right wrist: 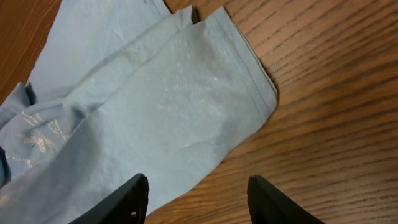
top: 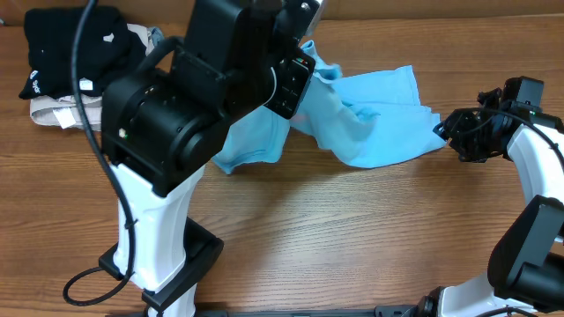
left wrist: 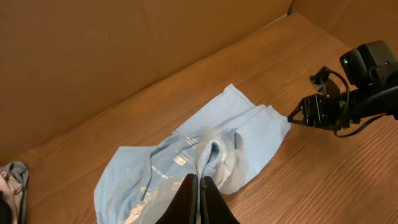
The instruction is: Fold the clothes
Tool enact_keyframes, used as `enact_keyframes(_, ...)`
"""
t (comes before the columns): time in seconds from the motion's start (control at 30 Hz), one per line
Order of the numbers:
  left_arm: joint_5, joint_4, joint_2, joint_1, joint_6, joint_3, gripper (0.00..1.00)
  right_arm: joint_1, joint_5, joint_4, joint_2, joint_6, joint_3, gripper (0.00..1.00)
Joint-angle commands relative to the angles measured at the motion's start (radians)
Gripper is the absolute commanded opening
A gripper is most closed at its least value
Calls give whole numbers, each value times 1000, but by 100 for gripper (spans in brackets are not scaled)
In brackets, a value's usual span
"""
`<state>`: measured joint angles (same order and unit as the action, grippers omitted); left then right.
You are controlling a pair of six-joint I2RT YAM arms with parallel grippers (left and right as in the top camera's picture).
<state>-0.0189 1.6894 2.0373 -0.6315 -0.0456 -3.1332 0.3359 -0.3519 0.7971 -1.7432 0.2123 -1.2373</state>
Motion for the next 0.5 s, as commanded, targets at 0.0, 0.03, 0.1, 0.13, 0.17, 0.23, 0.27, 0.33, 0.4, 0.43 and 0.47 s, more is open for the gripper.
enact_keyframes(0.0, 8, 0, -14, -3, 24, -9, 4, -11, -5, -19, -2, -8, 7, 55)
enact_keyframes(0.03, 8, 0, -19, -3, 24, -9, 4, -13, 2, -26, -2, -7, 7, 55)
enact_keyframes(0.1, 8, 0, -32, -3, 24, -9, 4, -21, 34, -46, -2, -3, 7, 55)
enact_keyframes(0.13, 8, 0, -44, -3, 24, -9, 4, -25, 46, -56, -2, -3, 7, 55)
enact_keyframes(0.17, 8, 0, -55, -3, 23, -9, 4, -29, 56, -65, -2, -3, 7, 55)
enact_keyframes(0.23, 11, 0, -76, -4, 22, -9, 4, -39, 68, -89, -2, 1, 7, 55)
enact_keyframes(0.27, 20, 0, -86, -5, 19, -9, 4, -42, 71, -102, -2, 3, 7, 55)
enact_keyframes(0.33, 48, 0, -100, -5, 15, -8, 4, -51, 79, -139, -5, 25, 7, 55)
enact_keyframes(0.4, 103, 0, -106, -5, 15, -8, 4, -62, 82, -180, -14, 27, 7, 55)
enact_keyframes(0.43, 129, 0, -106, -5, 15, -8, 4, -69, 82, -202, -23, 27, 7, 55)
enact_keyframes(0.47, 150, 0, -106, -5, 15, -4, 4, -76, 83, -224, -36, 27, 7, 55)
